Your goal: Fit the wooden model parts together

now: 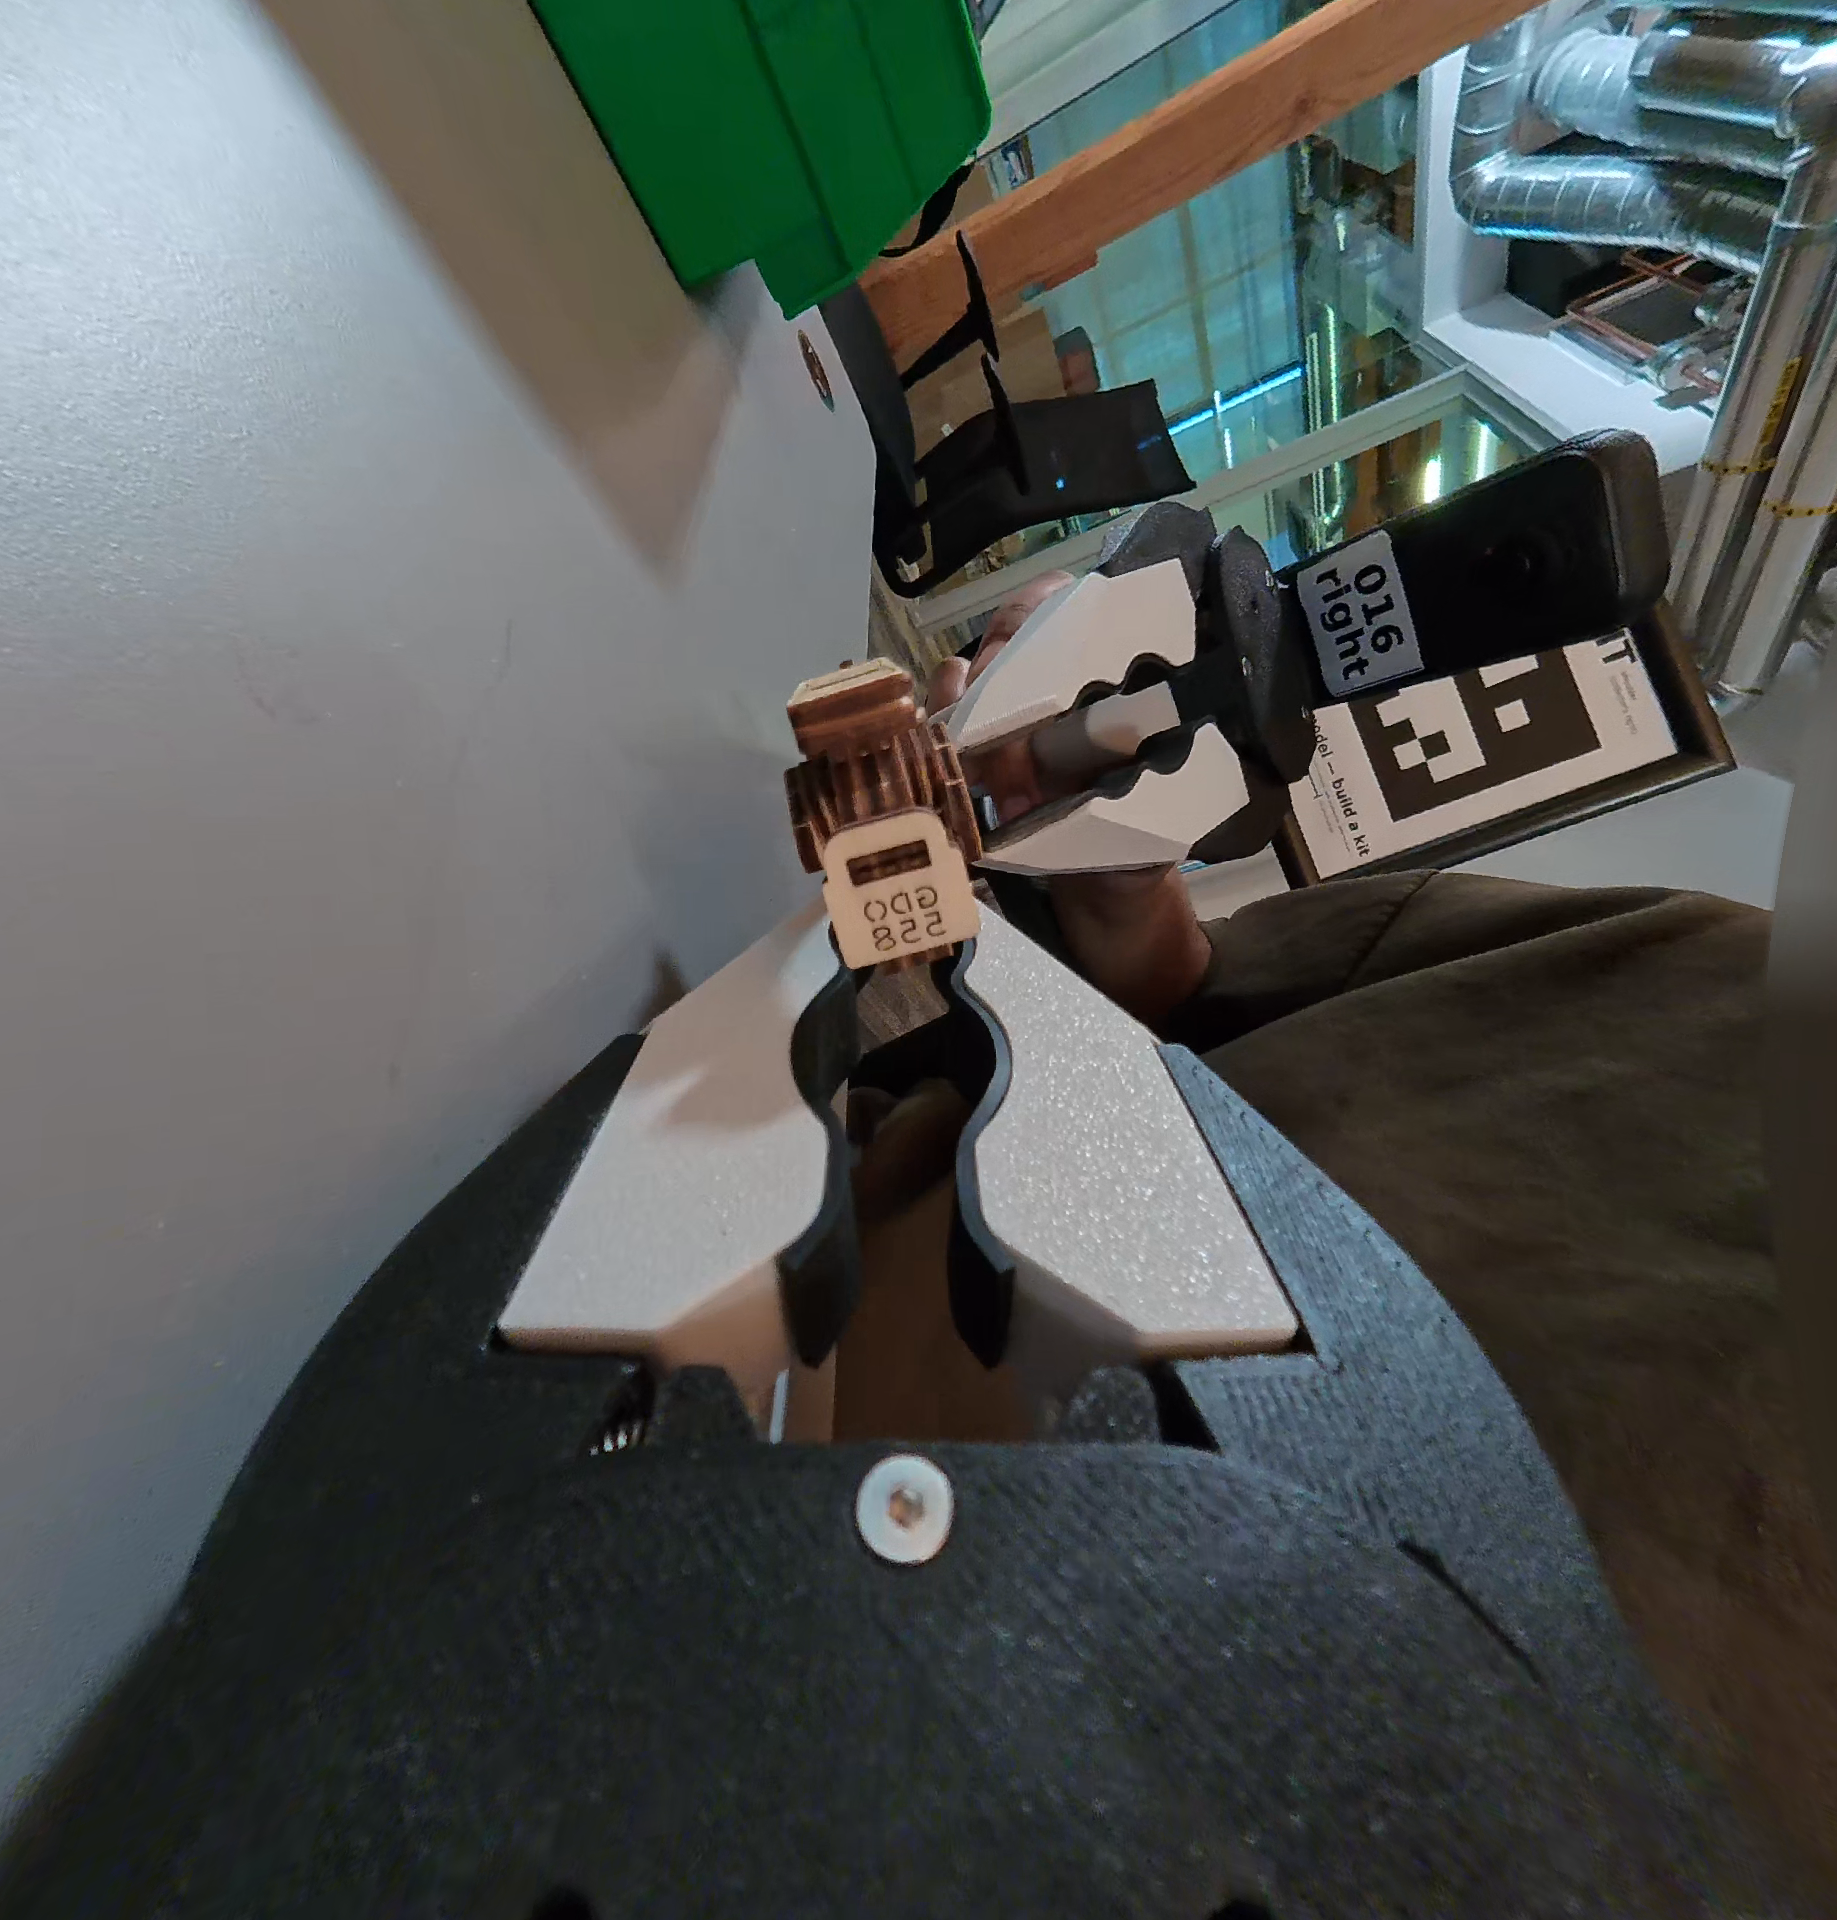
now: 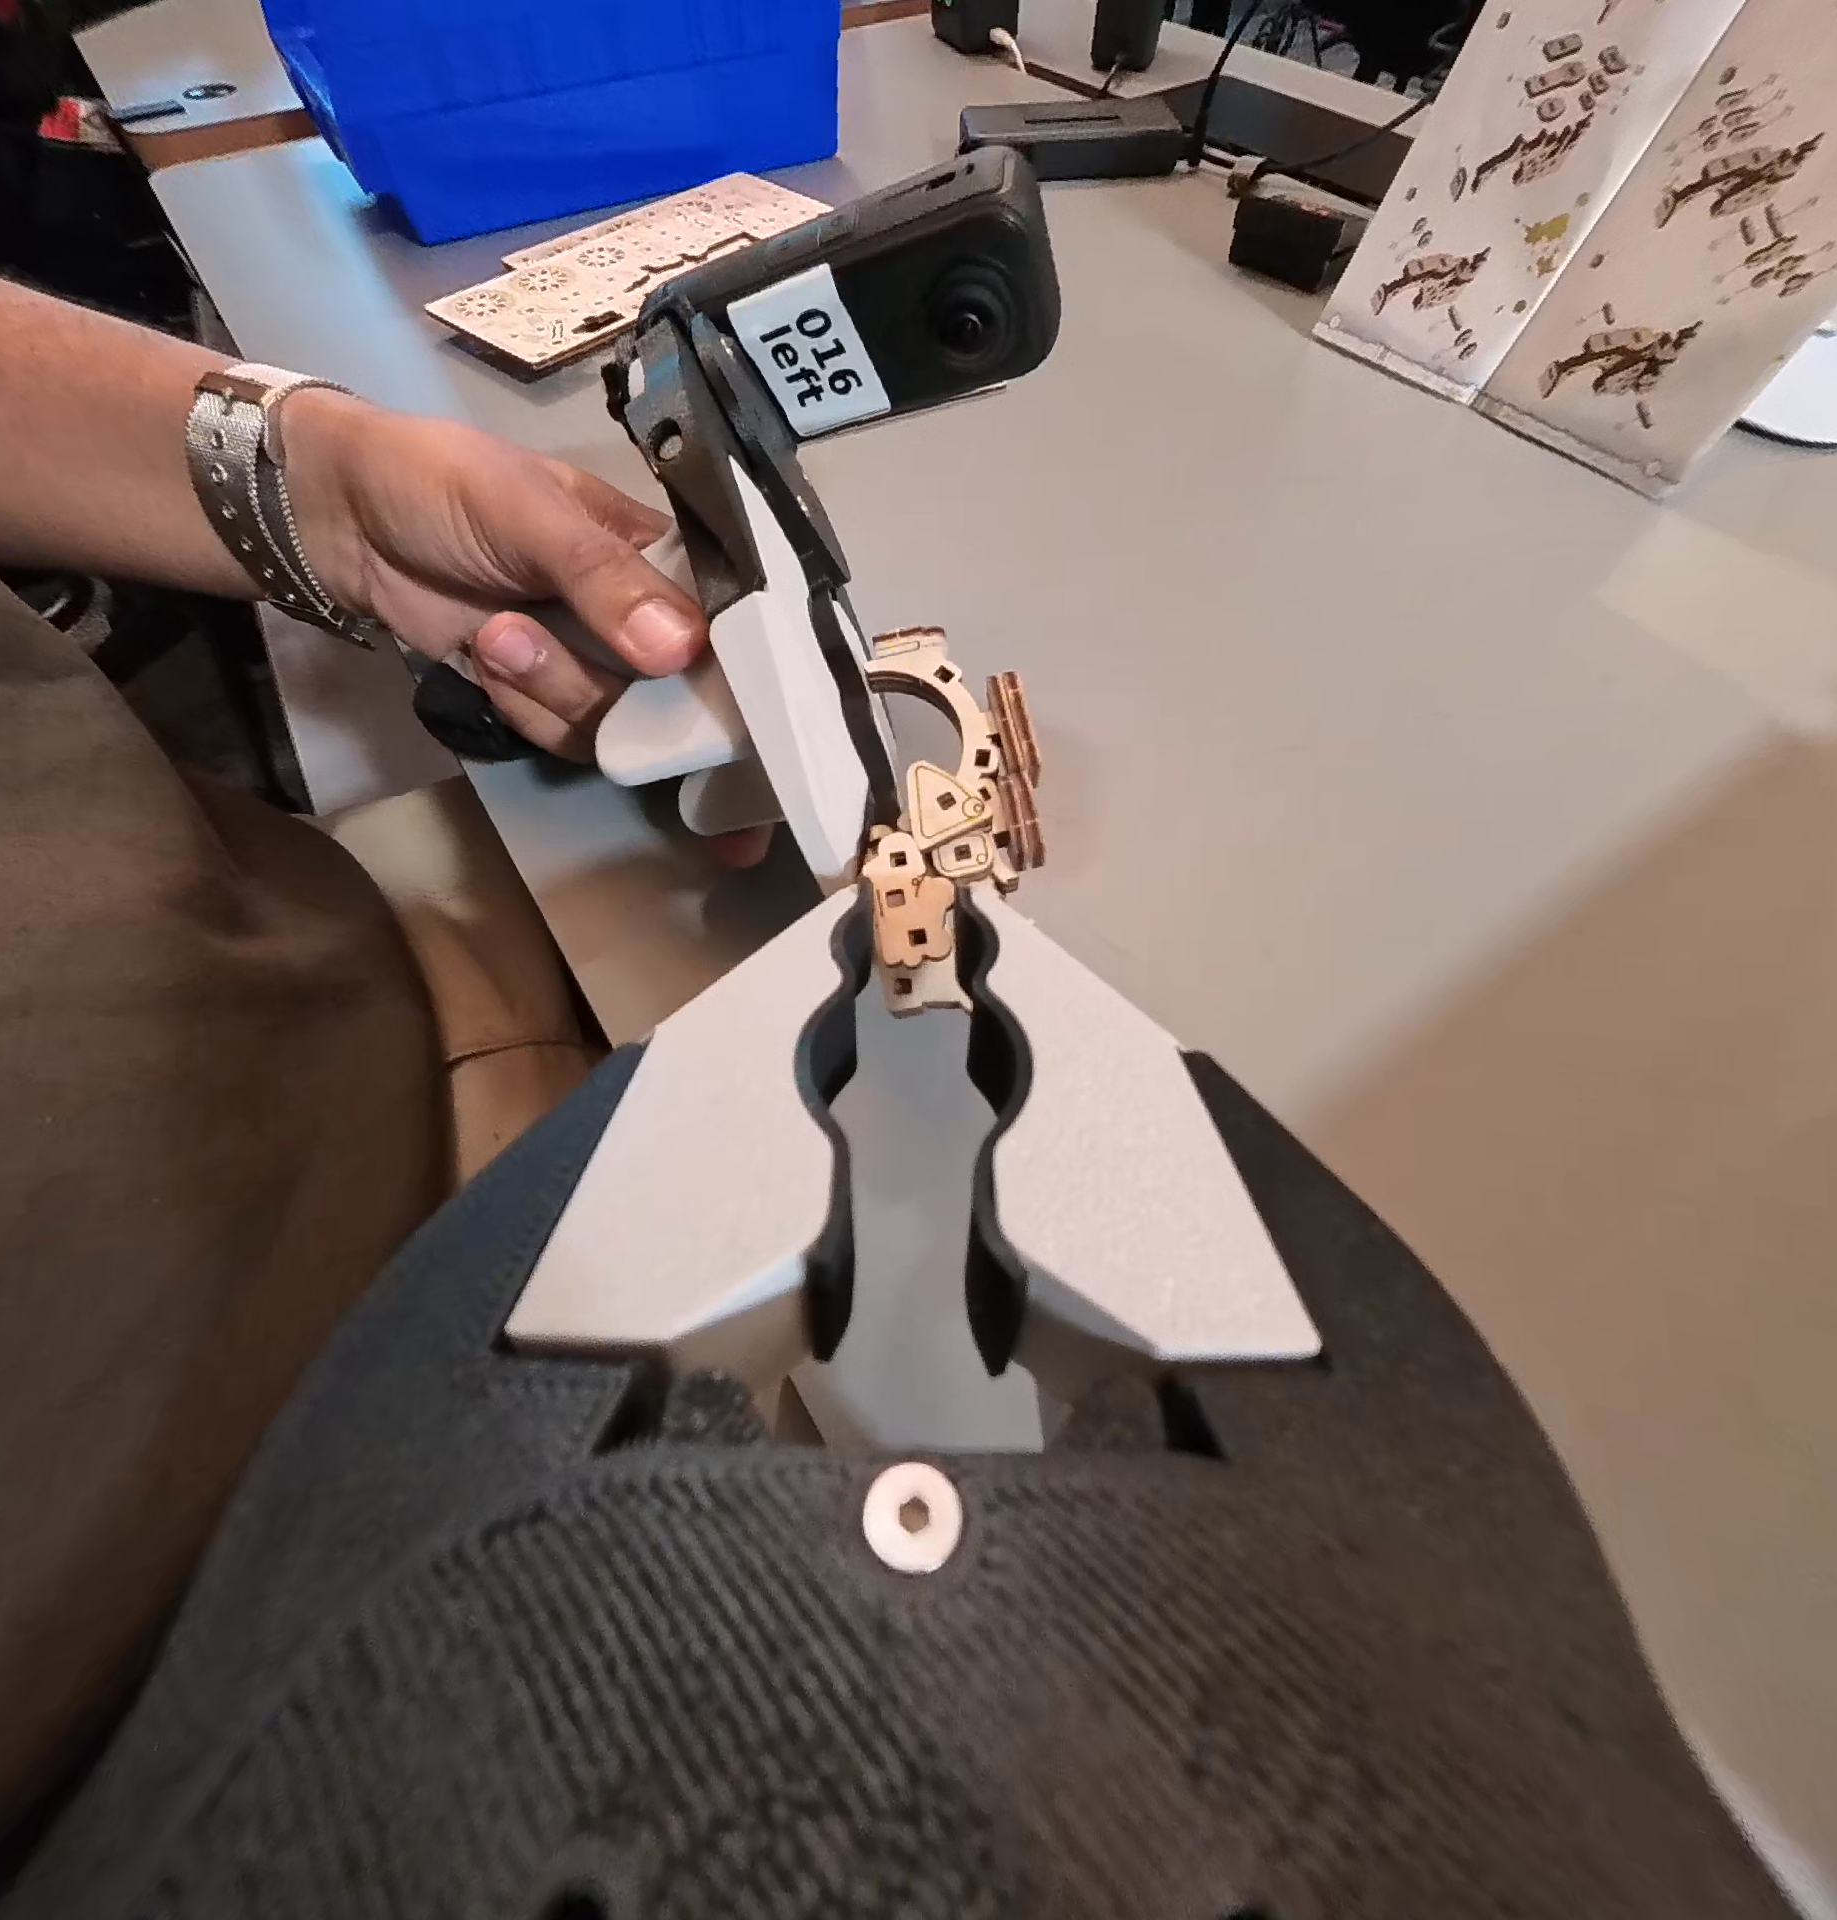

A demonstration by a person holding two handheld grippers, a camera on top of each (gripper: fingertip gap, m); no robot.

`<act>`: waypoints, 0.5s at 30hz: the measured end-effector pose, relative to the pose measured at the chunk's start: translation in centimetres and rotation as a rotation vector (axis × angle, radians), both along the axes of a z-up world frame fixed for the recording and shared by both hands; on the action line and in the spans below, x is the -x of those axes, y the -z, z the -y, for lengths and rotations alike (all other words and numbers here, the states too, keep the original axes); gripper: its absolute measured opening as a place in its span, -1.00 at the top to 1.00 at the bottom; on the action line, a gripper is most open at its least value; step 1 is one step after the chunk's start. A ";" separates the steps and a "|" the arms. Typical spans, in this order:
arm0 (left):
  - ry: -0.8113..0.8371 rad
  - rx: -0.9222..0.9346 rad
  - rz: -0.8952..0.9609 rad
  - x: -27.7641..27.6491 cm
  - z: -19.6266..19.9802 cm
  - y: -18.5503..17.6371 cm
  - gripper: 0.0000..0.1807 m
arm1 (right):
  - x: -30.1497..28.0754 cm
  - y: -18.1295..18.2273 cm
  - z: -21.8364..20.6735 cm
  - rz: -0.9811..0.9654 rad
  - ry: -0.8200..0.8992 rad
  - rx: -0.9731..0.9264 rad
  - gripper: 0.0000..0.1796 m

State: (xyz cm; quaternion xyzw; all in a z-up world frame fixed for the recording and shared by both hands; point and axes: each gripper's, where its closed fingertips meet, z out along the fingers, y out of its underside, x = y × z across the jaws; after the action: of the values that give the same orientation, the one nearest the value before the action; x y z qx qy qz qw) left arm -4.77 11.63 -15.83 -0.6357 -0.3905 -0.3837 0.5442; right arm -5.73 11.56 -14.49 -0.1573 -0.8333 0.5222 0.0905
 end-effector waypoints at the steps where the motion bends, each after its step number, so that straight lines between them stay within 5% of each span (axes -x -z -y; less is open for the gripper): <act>1: -0.002 -0.002 -0.001 0.0 0.0 0.0 0.94 | 0.0 -0.1 0.0 -0.005 0.002 -0.001 0.85; 15: -0.009 0.015 -0.037 0.0 -0.1 0.0 0.94 | -0.1 -0.2 0.1 -0.099 -0.002 -0.061 0.84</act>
State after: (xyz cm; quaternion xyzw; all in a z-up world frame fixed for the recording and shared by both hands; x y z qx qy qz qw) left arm -4.79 11.69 -15.87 -0.6451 -0.3861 -0.3666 0.5480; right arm -5.68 11.48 -14.33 -0.1278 -0.8433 0.5040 0.1359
